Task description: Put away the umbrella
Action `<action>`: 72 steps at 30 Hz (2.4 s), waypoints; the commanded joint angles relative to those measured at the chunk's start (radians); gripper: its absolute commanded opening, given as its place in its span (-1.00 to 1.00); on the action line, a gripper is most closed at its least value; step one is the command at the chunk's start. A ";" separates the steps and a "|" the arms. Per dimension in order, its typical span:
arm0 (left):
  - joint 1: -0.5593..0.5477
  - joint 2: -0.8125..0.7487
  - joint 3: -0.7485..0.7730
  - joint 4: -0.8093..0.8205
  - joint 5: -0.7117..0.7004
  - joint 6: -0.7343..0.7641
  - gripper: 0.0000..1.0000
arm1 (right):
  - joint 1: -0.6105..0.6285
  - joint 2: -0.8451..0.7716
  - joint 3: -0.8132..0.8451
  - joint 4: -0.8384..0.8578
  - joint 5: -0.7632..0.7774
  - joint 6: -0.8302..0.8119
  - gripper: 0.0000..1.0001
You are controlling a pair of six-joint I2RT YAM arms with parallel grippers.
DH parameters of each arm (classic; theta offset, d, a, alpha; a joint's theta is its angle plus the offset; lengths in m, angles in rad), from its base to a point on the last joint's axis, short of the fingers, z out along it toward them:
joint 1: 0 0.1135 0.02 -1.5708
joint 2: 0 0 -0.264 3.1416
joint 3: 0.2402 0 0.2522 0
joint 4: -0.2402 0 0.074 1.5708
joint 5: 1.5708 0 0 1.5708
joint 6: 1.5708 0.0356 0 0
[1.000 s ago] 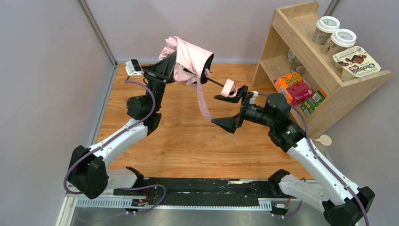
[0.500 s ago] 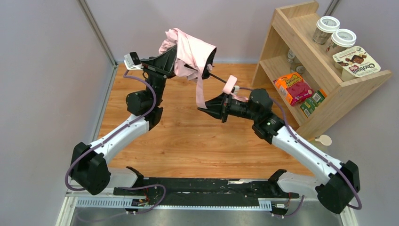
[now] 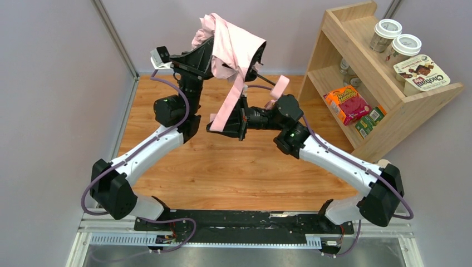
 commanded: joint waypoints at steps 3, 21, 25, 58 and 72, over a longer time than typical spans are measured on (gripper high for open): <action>-0.129 -0.023 0.076 0.180 -0.039 -0.089 -1.00 | -0.044 0.095 0.162 -0.038 -0.064 -0.020 -1.00; -0.267 -0.168 0.032 -0.129 0.074 -0.092 -1.00 | -0.305 0.123 0.154 -0.178 -0.145 -0.346 -1.00; -0.270 -0.248 -0.043 -0.298 0.059 -0.079 -1.00 | -0.368 0.117 0.249 -0.375 -0.162 -0.522 -1.00; -0.270 -0.478 -0.232 -1.540 -0.441 0.103 -1.00 | -0.327 -0.207 -0.047 -0.256 0.384 -1.099 -1.00; -0.249 -0.481 -0.323 -1.927 -0.556 -0.150 -1.00 | -0.317 -0.202 -0.318 0.014 0.174 -0.927 -1.00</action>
